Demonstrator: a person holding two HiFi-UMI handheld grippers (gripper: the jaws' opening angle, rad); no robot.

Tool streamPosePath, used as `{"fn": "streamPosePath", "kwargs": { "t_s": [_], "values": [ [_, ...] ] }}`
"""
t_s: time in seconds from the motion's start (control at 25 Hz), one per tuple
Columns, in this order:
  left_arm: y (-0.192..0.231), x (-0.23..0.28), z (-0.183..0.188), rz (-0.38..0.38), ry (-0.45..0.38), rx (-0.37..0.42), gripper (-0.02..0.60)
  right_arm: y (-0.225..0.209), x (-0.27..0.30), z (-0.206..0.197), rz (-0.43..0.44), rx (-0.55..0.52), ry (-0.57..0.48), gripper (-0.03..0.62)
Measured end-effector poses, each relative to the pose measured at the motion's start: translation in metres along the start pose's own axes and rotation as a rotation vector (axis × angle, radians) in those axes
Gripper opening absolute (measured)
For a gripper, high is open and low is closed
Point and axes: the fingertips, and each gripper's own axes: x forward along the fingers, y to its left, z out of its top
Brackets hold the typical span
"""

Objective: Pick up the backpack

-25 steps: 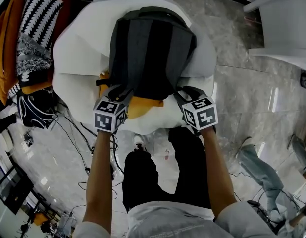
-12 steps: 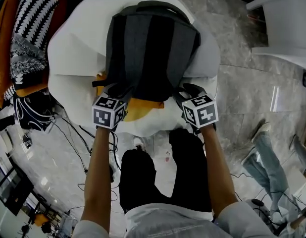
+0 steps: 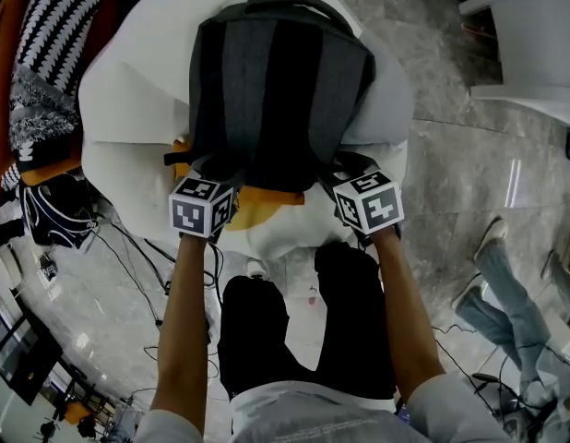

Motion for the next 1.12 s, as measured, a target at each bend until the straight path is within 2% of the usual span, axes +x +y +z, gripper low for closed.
{"fn": "streamPosePath", "kwargs": {
  "t_s": [0.16, 0.4, 0.64, 0.76, 0.96, 1.12],
  "values": [
    [0.001, 0.008, -0.002, -0.006, -0.002, -0.004, 0.196, 0.004, 0.012, -0.002, 0.015, -0.008, 0.016, 0.189],
    [-0.001, 0.017, -0.005, -0.018, 0.006, -0.003, 0.196, -0.003, 0.026, 0.001, -0.022, 0.001, 0.004, 0.189],
    [0.001, 0.019, -0.009, -0.008, 0.023, 0.0, 0.196, -0.008, 0.03, 0.001, -0.025, 0.013, 0.005, 0.187],
    [0.0, 0.02, -0.012, 0.004, 0.041, 0.025, 0.168, -0.009, 0.031, 0.001, -0.033, 0.004, 0.012, 0.182],
    [-0.001, 0.017, -0.012, 0.003, 0.039, 0.034, 0.118, -0.007, 0.027, 0.003, -0.069, -0.04, 0.005, 0.072],
    [-0.001, 0.011, -0.012, 0.019, 0.028, 0.047, 0.069, -0.001, 0.026, 0.002, -0.083, -0.074, 0.011, 0.044]
  ]
}}
